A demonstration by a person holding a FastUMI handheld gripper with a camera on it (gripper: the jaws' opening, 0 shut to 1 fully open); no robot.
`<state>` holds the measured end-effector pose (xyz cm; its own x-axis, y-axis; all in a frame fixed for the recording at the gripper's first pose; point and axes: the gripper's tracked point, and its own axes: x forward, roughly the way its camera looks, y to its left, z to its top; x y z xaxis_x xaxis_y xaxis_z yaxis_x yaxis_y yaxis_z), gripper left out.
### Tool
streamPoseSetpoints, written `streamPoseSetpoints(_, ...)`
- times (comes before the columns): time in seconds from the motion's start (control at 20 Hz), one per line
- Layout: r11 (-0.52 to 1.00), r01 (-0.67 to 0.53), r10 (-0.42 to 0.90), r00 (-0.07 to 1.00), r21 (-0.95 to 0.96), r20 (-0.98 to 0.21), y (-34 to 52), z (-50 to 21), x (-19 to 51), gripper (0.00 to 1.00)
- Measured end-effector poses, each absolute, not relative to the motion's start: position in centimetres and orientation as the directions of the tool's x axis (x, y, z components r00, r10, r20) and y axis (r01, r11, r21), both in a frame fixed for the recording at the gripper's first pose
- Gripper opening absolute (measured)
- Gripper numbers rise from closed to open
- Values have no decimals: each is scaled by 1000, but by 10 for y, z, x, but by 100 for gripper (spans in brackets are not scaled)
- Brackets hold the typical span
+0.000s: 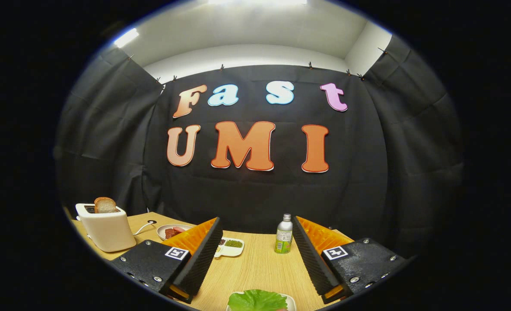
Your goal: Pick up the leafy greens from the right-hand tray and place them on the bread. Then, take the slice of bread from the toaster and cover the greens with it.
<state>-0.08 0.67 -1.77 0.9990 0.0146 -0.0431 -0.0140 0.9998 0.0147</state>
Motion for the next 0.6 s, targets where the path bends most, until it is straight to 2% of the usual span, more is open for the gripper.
streamPoseSetpoints(0.6, 997, -80, 76, 985, -23, -154, 22, -44, 0, 97)
